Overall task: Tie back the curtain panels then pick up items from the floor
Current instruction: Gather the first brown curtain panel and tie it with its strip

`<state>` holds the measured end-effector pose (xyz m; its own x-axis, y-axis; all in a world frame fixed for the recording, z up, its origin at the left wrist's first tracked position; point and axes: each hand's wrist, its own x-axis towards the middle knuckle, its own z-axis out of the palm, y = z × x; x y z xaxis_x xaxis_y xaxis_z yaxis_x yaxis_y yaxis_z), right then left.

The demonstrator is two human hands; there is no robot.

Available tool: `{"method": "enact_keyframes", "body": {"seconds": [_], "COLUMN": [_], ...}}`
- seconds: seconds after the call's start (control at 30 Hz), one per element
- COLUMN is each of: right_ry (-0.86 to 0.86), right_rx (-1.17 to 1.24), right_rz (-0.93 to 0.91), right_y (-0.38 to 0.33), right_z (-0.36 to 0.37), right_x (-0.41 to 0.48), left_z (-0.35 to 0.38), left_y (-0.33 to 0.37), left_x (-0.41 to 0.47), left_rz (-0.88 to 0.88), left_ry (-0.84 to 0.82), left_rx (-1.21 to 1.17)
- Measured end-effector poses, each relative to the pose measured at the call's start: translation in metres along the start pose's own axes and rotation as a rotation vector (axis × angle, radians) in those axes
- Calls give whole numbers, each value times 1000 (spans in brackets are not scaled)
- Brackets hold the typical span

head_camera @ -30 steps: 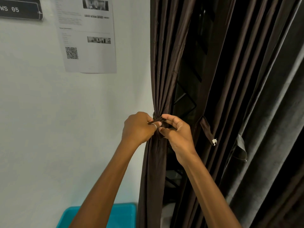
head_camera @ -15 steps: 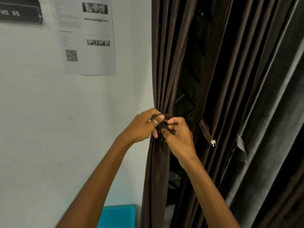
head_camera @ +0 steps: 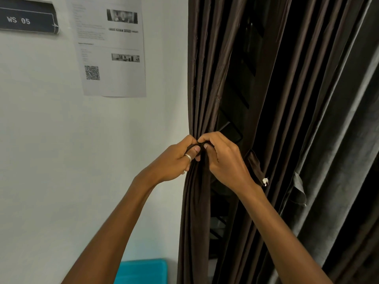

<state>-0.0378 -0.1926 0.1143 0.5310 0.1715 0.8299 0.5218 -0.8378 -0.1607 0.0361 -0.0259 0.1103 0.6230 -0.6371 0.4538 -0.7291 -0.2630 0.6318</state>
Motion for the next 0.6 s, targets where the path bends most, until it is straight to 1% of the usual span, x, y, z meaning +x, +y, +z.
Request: {"method": "enact_keyframes", "body": {"seconds": [0.1, 0.27, 0.33, 0.47, 0.53, 0.6], "right_ry": [-12, 3, 28, 113, 137, 122], "right_rx": [99, 151, 141, 86, 54, 16], "right_rz": [58, 116, 139, 173, 181, 178], "right_y": [4, 6, 6, 7, 6, 5], "right_z": [6, 12, 13, 14, 15, 15], "right_x": [0, 6, 8, 6, 4, 1], "left_z": [1, 17, 22, 27, 27, 27], "left_y": [-3, -5, -5, -6, -5, -5], "left_x": [-2, -8, -11, -10, -8, -7], "left_rz": [29, 129, 158, 203, 200, 180], "left_ry": [51, 328, 397, 449, 459, 457], "left_rx": [37, 196, 220, 267, 249, 197]}}
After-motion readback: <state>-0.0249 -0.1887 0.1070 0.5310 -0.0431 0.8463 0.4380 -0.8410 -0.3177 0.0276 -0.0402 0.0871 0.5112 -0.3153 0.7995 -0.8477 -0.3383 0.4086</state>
